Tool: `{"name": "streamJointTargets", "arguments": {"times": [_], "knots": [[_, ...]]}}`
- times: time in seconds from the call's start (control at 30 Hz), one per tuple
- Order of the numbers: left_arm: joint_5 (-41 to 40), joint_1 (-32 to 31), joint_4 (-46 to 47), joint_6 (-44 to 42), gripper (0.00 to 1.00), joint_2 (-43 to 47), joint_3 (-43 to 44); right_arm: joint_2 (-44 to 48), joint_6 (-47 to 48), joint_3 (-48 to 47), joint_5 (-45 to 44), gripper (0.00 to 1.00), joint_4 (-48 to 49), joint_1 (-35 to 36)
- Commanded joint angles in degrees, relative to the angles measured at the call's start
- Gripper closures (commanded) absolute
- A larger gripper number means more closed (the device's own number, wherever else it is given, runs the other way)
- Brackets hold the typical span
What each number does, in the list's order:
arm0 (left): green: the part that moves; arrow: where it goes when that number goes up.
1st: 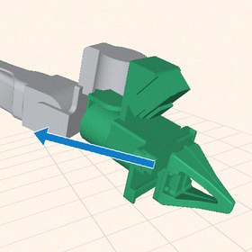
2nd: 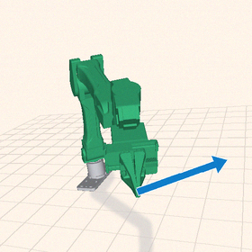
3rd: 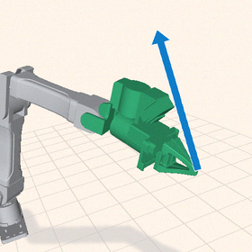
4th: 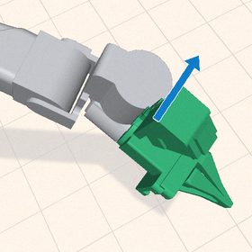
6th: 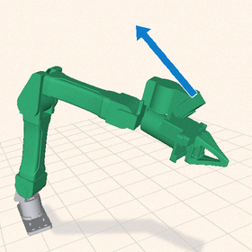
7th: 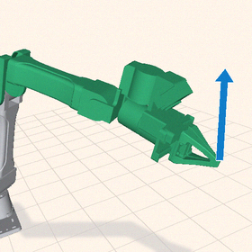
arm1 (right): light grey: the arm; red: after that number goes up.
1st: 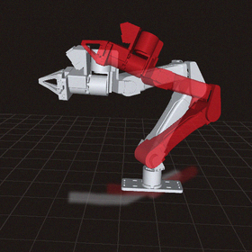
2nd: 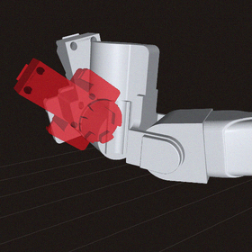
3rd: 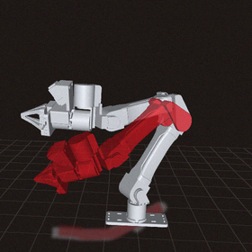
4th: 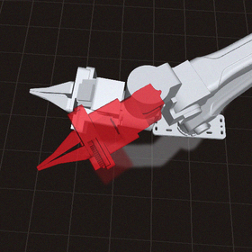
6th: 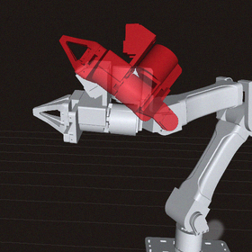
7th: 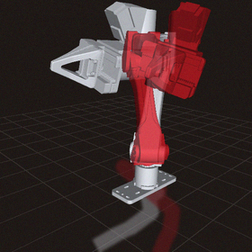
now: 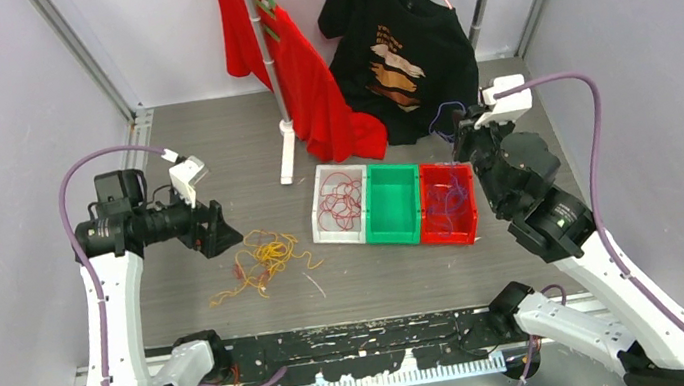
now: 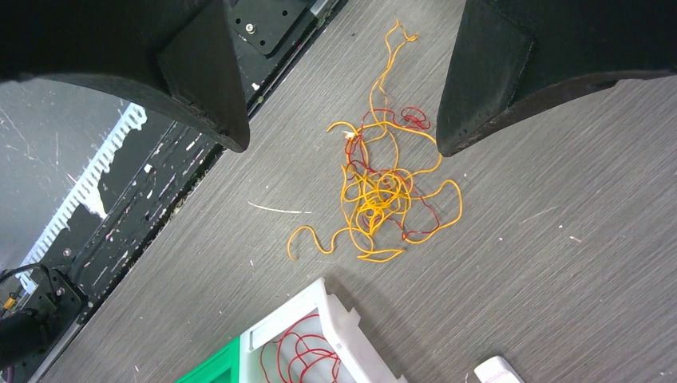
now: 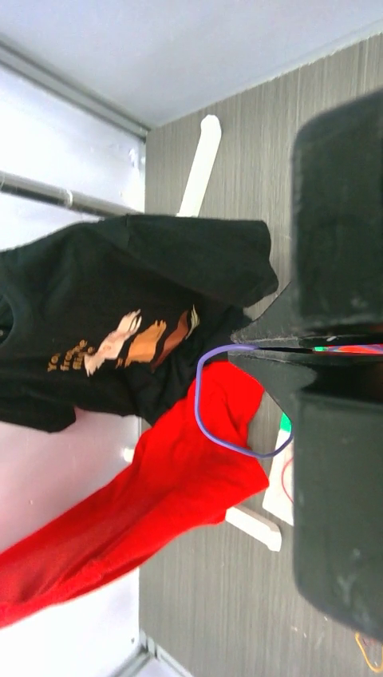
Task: Untangle the cables
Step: Place the cable in the bin.
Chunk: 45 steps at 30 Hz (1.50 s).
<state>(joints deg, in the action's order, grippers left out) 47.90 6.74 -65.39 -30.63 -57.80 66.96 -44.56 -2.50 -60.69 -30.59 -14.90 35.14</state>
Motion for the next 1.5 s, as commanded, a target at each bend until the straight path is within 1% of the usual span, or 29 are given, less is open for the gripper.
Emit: {"name": "streamJointTargets", "arguments": {"times": [0.0,0.33,0.43,0.57,0.73,0.87,1.07,1.27,1.47], "knots": [[0.19,-0.24,0.79,-1.19,0.13,0.80,0.04,1.26,2.66,0.54,-6.03,0.99,4.58,-0.23],[0.36,-0.24,0.45,-1.47,0.15,0.98,0.36,-0.72,9.57,8.38,-10.71,0.99,9.78,-1.88],[0.23,-0.24,0.11,-1.60,0.16,0.80,0.63,-0.71,9.20,10.00,-11.18,0.99,11.33,-3.26],[0.41,-0.25,-0.23,-1.71,0.16,0.71,1.23,-0.81,6.90,9.25,-12.15,0.99,10.90,-5.60],[0.56,-0.27,-0.42,-1.79,0.16,0.68,1.68,-0.05,0.32,5.85,-8.17,0.99,7.92,-11.38],[0.25,-0.24,-0.40,-2.03,0.17,0.69,1.81,-0.13,-2.60,4.54,-5.83,0.99,5.74,-14.91],[0.23,-0.24,-0.86,-1.98,0.18,0.60,2.71,1.03,-2.72,5.61,-6.37,0.99,4.49,-16.56],[0.61,-0.30,-1.77,-1.98,0.18,0.09,3.62,0.39,-3.16,6.04,-2.20,0.99,2.38,-16.88],[0.53,-0.23,-2.02,-2.00,0.18,0.10,4.14,-4.25,-5.30,7.40,2.42,0.99,0.58,-16.86]]}}
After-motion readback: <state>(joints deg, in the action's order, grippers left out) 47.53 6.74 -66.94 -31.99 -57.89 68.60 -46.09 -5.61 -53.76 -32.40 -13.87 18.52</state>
